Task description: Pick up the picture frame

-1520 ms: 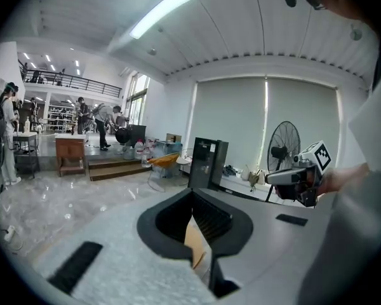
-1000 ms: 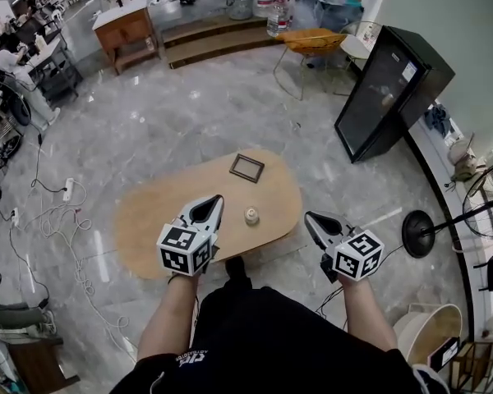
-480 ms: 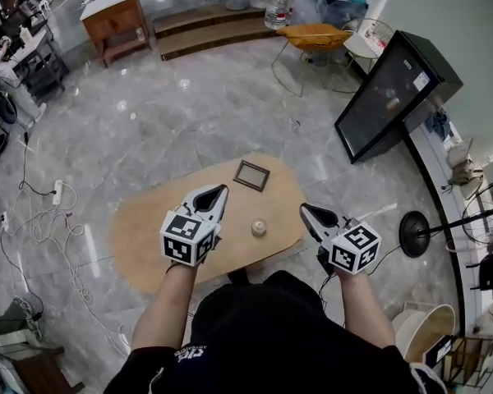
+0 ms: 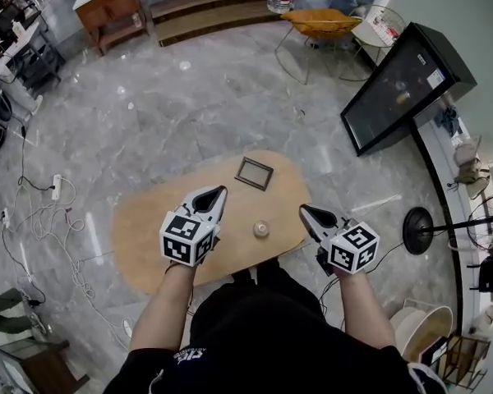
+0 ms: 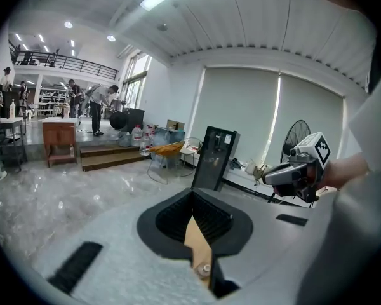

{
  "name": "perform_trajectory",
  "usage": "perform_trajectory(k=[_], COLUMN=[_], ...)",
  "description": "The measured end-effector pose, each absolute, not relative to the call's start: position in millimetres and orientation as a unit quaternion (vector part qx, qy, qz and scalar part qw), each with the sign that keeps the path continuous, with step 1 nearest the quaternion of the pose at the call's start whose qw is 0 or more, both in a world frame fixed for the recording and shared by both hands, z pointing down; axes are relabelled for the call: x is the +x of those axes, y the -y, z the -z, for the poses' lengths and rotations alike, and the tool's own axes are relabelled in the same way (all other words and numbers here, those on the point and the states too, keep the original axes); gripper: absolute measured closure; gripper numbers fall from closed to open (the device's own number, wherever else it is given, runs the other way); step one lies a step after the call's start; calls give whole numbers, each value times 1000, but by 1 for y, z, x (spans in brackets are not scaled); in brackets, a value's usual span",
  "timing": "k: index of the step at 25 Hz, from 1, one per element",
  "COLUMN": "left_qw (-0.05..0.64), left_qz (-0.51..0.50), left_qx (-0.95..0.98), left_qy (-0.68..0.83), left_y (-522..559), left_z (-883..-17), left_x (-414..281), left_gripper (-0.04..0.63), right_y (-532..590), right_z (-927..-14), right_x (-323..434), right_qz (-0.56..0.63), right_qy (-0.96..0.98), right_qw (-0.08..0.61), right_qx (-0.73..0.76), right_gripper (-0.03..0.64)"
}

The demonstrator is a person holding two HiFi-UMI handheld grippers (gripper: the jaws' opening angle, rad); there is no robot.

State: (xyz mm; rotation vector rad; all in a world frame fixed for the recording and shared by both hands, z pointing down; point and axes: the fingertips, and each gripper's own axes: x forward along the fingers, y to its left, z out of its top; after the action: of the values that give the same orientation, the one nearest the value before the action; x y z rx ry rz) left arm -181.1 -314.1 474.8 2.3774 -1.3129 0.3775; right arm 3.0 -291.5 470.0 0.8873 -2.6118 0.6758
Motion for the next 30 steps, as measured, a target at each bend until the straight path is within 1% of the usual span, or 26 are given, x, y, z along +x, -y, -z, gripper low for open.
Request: perform_trajectory(k=[13,17,24,30], left_qw=[246,238,245,248], left_qz=[-202,-232,-270,-318], left_qx=[843,844,839,842], left_qy=[434,421,404,360], left_y=[350,359,376,368], left_z=[-578,-609,-670,-728], left_x=[-148,-140,-128,-114], left_gripper=[584,584,584,583], right_y=[330,337,347,361], right_z=[-572,-597,-645,-684], right_x=[-6,-10,-27,-31], right_qz=[-302,-316,-333,-355], right_qy=[894,893,894,888], right_qw=[184,189,197,186], right_qx=[274,260,227,226], right_gripper=[611,612,611,611])
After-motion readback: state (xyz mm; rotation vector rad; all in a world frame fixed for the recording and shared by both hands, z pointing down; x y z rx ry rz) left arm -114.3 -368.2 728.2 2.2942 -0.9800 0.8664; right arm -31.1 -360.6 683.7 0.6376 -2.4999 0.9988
